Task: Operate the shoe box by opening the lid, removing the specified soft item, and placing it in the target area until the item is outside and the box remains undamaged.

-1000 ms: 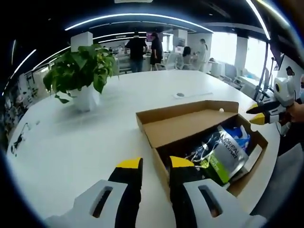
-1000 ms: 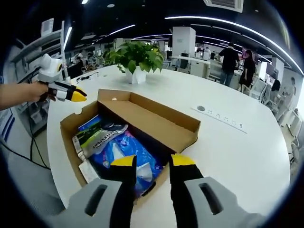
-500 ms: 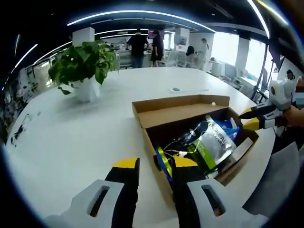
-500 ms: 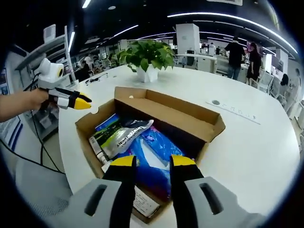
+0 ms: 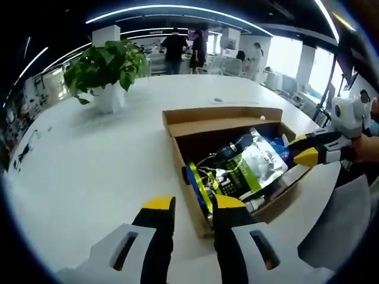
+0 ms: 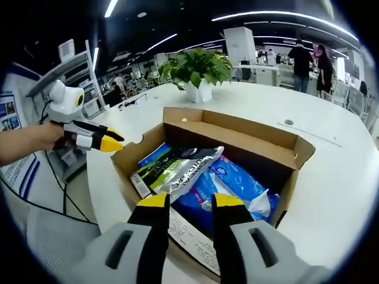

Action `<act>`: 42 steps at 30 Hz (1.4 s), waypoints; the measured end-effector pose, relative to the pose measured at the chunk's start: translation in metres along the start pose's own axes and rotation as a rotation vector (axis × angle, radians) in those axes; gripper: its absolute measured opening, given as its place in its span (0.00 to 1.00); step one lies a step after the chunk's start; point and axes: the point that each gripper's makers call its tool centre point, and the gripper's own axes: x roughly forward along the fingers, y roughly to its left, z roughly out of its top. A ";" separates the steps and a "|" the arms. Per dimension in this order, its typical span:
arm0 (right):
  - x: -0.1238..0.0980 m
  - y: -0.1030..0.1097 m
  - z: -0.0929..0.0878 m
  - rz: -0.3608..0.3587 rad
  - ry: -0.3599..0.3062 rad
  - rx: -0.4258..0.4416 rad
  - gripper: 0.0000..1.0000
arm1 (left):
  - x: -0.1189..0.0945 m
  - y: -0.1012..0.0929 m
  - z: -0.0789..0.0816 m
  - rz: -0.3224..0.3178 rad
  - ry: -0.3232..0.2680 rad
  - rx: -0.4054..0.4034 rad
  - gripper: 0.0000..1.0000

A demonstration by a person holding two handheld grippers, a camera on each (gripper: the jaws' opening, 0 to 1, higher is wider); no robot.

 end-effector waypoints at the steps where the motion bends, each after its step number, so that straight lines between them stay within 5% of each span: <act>1: 0.002 0.002 0.000 0.004 -0.001 0.004 0.25 | -0.001 -0.001 -0.001 0.000 0.005 -0.002 0.22; 15: 0.021 0.006 -0.002 0.017 0.010 0.081 0.20 | -0.003 -0.006 -0.022 -0.001 0.072 -0.110 0.04; 34: 0.038 0.008 -0.002 0.028 0.021 0.178 0.09 | -0.002 -0.006 -0.022 -0.020 0.043 -0.180 0.02; 42: 0.034 0.006 0.000 0.017 0.008 0.097 0.01 | -0.002 -0.006 -0.023 -0.016 0.035 -0.169 0.02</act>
